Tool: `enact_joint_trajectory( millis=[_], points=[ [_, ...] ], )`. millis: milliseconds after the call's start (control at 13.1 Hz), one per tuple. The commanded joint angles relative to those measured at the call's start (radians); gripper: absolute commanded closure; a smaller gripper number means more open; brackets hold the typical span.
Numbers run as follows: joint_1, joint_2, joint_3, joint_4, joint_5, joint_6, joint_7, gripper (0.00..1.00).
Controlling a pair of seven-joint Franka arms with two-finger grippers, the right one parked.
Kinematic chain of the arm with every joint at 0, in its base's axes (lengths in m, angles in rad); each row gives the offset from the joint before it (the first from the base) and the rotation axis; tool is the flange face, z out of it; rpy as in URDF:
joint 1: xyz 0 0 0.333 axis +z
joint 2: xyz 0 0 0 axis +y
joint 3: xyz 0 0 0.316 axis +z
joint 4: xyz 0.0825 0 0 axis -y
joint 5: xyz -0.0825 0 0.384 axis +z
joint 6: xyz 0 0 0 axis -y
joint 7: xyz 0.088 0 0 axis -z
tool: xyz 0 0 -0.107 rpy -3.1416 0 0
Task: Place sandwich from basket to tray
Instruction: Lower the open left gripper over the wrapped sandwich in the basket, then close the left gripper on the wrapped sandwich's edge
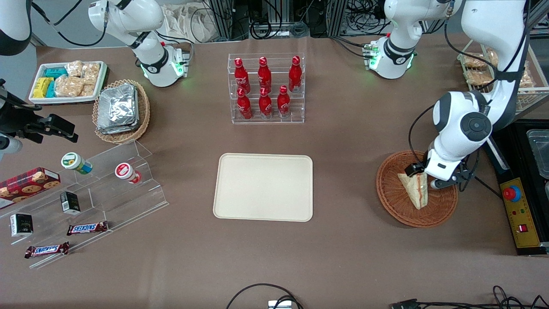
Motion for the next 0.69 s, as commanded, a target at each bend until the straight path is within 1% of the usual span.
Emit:
enact_joint_trajectory(
  millis=[0, 76, 153, 305, 610],
  points=[
    [-0.007, 0.037, 0.004, 0.014, 0.030, 0.044, -0.025, 0.01],
    [-0.008, 0.046, 0.004, 0.015, 0.032, 0.057, -0.020, 0.05],
    [-0.007, 0.056, 0.004, 0.021, 0.050, 0.057, -0.020, 0.12],
    [-0.007, 0.068, 0.004, 0.037, 0.064, 0.057, -0.020, 0.36],
    [-0.007, 0.074, 0.002, 0.051, 0.065, 0.055, -0.014, 0.90]
  ],
)
